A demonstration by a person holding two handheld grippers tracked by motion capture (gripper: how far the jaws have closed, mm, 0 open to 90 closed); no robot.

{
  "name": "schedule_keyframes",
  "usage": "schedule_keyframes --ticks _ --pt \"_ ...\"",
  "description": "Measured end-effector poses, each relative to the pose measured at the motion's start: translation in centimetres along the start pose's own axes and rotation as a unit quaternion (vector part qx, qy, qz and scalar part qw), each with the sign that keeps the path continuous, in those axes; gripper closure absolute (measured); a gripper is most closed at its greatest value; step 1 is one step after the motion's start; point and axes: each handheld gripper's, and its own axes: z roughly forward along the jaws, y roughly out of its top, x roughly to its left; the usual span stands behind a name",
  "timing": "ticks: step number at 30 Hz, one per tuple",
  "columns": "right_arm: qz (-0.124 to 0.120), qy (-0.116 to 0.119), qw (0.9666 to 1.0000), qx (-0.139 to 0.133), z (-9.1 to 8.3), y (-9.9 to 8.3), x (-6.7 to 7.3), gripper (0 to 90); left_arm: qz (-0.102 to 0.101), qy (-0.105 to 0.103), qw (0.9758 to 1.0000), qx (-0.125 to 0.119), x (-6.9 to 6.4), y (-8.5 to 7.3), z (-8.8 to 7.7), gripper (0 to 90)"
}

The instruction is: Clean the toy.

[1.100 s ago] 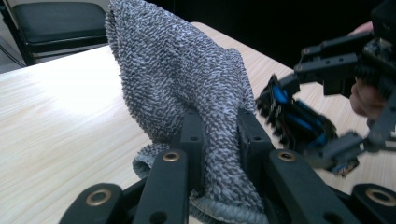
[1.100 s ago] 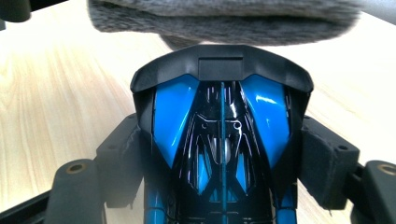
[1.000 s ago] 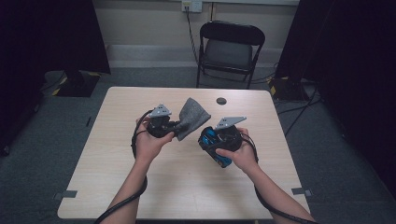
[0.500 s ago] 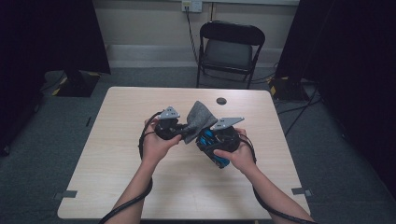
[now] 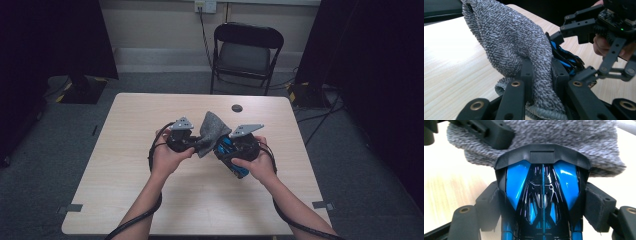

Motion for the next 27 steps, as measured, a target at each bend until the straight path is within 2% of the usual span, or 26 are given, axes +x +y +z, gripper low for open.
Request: schedule_keyframes --ticks 9,13,27 --pt "0.0 -0.013 0.9999 0.004 -0.3 0.1 -0.8 25.5 0.007 -0.004 1.0 0.004 -0.3 -0.1 -0.2 75.9" --pt "0.008 -0.022 0.9997 0.004 -0.6 0.0 -1.6 25.5 0.013 -0.007 0.9999 0.005 -0.5 -0.2 -0.5 75.9" --pt "0.023 -0.038 0.999 0.003 -1.0 0.1 -2.8 25.5 0.01 -0.017 0.9998 -0.001 -0.9 -0.7 -0.6 76.0"
